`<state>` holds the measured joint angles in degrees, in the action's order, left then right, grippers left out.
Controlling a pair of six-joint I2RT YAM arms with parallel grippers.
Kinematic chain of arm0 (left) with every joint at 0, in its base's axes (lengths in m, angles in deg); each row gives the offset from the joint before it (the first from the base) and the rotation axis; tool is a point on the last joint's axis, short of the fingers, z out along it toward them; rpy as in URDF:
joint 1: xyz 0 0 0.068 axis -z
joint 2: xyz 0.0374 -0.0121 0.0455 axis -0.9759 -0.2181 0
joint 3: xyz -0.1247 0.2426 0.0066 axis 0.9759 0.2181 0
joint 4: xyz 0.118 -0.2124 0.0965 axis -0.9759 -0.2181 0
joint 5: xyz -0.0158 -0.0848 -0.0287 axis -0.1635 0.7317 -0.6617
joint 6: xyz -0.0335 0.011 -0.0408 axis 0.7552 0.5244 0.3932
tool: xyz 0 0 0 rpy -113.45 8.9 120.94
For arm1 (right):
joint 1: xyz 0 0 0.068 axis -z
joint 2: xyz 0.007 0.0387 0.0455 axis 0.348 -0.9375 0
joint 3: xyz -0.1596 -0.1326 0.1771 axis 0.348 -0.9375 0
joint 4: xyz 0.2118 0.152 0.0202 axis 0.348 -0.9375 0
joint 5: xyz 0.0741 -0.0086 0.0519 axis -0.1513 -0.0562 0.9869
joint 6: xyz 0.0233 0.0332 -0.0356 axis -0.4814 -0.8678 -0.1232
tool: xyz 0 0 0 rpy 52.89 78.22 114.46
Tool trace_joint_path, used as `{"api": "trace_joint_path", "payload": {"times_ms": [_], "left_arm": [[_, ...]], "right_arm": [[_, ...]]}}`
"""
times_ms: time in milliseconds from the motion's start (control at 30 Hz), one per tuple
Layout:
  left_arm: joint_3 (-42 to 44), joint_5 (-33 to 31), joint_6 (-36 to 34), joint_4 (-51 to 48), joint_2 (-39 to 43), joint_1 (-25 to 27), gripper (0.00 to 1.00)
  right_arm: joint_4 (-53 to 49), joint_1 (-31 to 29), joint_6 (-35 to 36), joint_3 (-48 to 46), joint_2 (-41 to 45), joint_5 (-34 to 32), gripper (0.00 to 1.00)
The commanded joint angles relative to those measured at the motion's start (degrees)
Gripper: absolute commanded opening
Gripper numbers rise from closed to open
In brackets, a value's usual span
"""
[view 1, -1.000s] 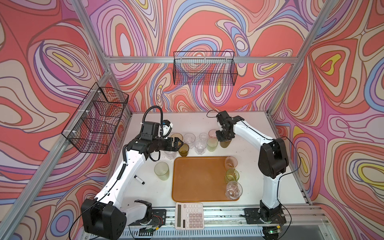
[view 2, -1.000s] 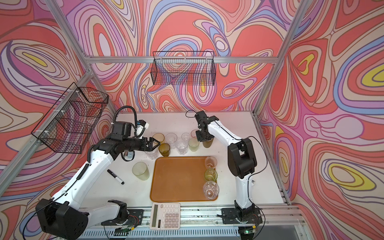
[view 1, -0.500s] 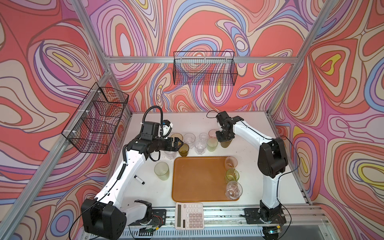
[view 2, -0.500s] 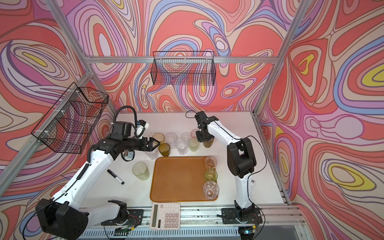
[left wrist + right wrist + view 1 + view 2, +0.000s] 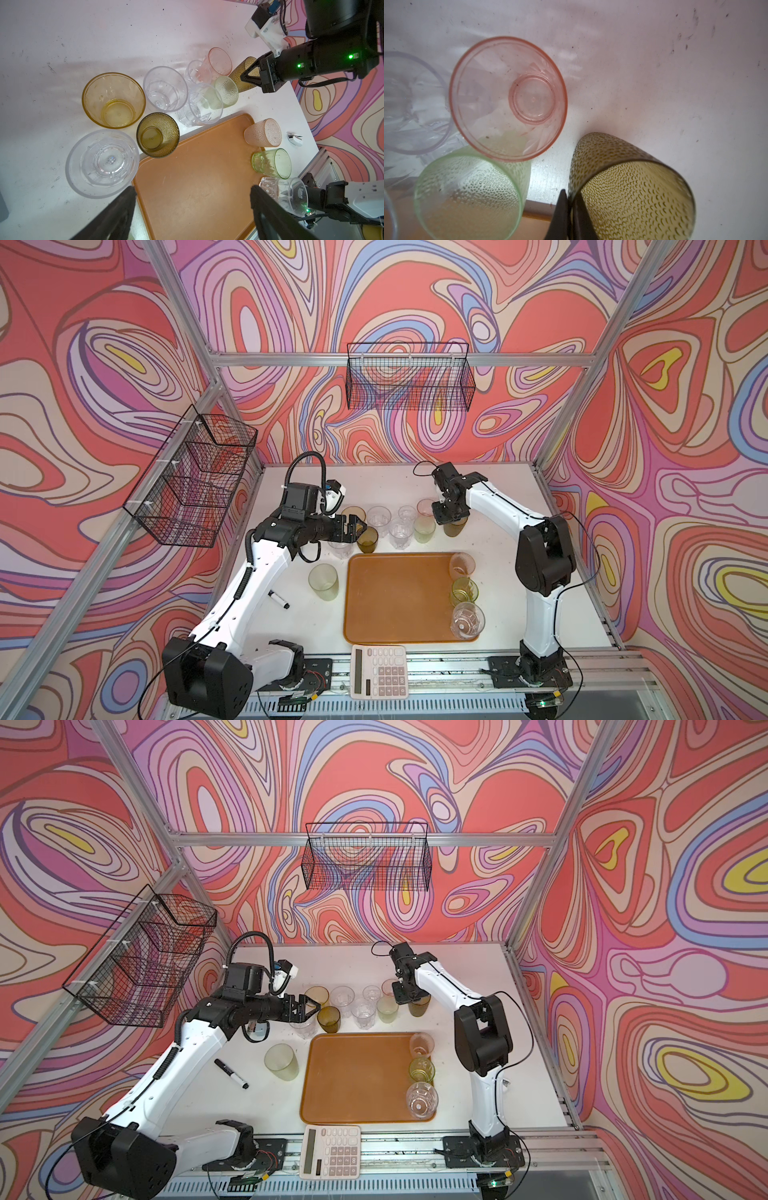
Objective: Place the glasses into the tray
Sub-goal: 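Lower the right gripper and close it on the olive cup's rim, then lift the olive cup with the right gripper toward the tray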
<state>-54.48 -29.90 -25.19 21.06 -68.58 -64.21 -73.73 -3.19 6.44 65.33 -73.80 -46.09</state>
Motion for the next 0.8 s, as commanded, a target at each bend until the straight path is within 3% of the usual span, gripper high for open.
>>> {"api": "trace_joint_path", "payload": {"times_ms": [0, 767], "left_arm": [[-0.4, 0.4, -0.7, -0.9, -0.4, 0.3, 0.89], [-0.5, -0.5, -1.1, -1.3, 0.3, 0.3, 0.89]], "right_arm": [[0.2, 0.4, -0.2, -1.1, 2.0, -1.2, 0.0], [-5.1, 0.3, -0.4, -2.8, 10.4, 0.8, 0.0]]}}
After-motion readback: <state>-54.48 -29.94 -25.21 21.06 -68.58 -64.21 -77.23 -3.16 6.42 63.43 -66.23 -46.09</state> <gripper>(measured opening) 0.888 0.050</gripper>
